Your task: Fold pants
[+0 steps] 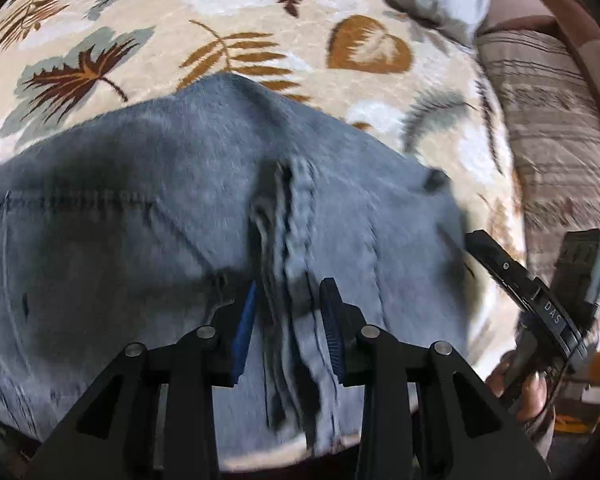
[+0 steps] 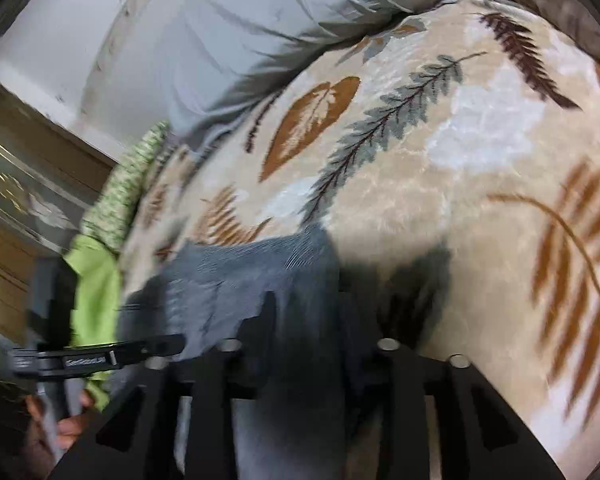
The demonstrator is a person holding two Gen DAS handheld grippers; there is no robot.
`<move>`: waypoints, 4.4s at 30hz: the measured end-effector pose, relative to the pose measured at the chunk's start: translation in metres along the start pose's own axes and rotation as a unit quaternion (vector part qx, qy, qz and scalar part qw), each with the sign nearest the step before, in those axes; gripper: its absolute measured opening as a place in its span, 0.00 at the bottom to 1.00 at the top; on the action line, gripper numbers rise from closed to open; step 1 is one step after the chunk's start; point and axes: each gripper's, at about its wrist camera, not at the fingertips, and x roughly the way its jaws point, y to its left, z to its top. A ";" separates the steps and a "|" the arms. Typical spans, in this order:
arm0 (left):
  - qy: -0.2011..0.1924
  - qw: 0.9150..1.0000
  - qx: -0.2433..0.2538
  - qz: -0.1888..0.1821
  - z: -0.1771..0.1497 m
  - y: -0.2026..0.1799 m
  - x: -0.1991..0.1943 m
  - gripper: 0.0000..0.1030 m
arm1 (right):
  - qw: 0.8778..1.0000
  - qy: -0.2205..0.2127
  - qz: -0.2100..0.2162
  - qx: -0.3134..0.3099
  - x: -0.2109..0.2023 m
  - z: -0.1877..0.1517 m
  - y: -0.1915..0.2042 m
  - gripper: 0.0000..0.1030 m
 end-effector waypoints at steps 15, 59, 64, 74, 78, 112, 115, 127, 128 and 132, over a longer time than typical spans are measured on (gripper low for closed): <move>-0.006 0.995 0.073 0.072 -0.054 -0.029 0.024 0.45 | 0.987 0.032 -0.106 -0.113 0.009 -0.053 0.027 0.18; -0.099 0.995 -0.007 0.028 -0.075 0.106 -0.074 0.66 | 0.970 0.016 -0.086 -0.226 0.000 -0.120 0.168 0.66; -0.106 0.990 -0.088 0.028 -0.064 0.199 -0.097 0.67 | 0.946 0.036 -0.092 -0.309 0.033 -0.142 0.229 0.68; -0.058 0.988 -0.140 -0.012 -0.042 0.298 -0.103 0.67 | 0.876 0.050 -0.106 -0.468 0.099 -0.204 0.327 0.72; -0.039 0.989 -0.138 -0.041 -0.027 0.308 -0.094 0.67 | 0.852 0.053 -0.130 -0.505 0.124 -0.228 0.343 0.72; -0.034 0.996 -0.014 -0.078 0.012 0.248 -0.068 0.28 | 0.737 -0.031 -0.200 -0.645 0.185 -0.270 0.390 0.23; -0.045 0.996 -0.015 -0.069 0.010 0.242 -0.077 0.26 | 0.753 -0.034 -0.187 -0.630 0.174 -0.264 0.391 0.20; -0.102 0.994 0.039 -0.006 0.003 0.166 -0.131 0.19 | 0.831 -0.066 -0.133 -0.537 0.107 -0.220 0.376 0.19; -0.107 0.993 0.043 -0.003 0.003 0.159 -0.134 0.19 | 0.837 -0.069 -0.128 -0.528 0.100 -0.216 0.373 0.18; -0.117 0.992 0.054 0.005 0.003 0.130 -0.142 0.18 | 0.859 -0.082 -0.112 -0.492 0.075 -0.201 0.358 0.18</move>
